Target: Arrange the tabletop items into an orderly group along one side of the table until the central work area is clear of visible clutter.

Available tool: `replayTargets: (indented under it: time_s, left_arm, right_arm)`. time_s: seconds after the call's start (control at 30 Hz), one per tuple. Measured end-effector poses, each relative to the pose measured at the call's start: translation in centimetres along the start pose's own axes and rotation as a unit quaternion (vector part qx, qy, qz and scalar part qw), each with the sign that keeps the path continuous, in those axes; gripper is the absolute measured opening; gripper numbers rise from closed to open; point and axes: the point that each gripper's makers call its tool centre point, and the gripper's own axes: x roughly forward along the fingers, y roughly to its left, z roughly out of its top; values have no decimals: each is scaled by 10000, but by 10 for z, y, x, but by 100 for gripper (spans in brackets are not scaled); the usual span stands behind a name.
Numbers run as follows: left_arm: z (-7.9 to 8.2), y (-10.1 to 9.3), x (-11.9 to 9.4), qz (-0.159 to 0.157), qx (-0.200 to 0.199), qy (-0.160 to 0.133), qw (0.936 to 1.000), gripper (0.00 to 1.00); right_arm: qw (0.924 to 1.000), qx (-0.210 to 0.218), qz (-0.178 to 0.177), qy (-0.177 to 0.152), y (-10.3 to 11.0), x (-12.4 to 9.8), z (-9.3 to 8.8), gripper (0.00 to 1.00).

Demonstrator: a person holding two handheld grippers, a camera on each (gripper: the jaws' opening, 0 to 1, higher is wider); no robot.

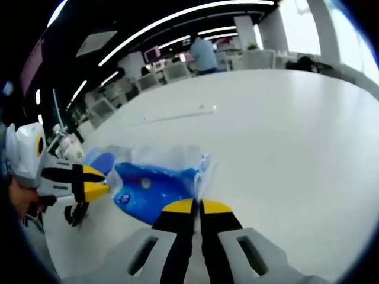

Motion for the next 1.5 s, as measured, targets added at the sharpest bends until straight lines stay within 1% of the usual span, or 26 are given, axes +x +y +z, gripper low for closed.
replayTargets:
  time_s: [0.33, 0.4, 0.53, 0.63, 1.1, 1.23, 1.5]
  left_arm:
    - [-7, 1, -5, -3, 33, 30, 10000, 4]
    - [-8, 1, -5, -8, 35, 52, 10000, 0]
    - [-9, 1, -6, -18, 63, 57, 10000, 0]
    - [-6, 2, -8, 12, 133, -21, 9999, 3]
    - [-10, 3, -3, -50, 168, 44, 9998, 0]
    - [-10, 2, -4, -94, 91, 58, 9999, 0]
    - [-13, 2, -9, -121, 62, 53, 9999, 0]
  right_arm:
    - [10000, -25, 16, 6, 0, 0, 0, 0]
    - [10000, -38, 17, 12, 1, 0, 0, 0]
    - [10000, -16, 18, 15, 0, -1, -1, 0]
    - [10000, -22, 10, 11, 0, -1, -1, 0]
    - [10000, -31, 4, 27, 1, -1, -1, 0]
    - [10000, -30, 3, 22, 2, -2, -2, 0]
    - [10000, -35, 5, 34, 1, -1, -2, 0]
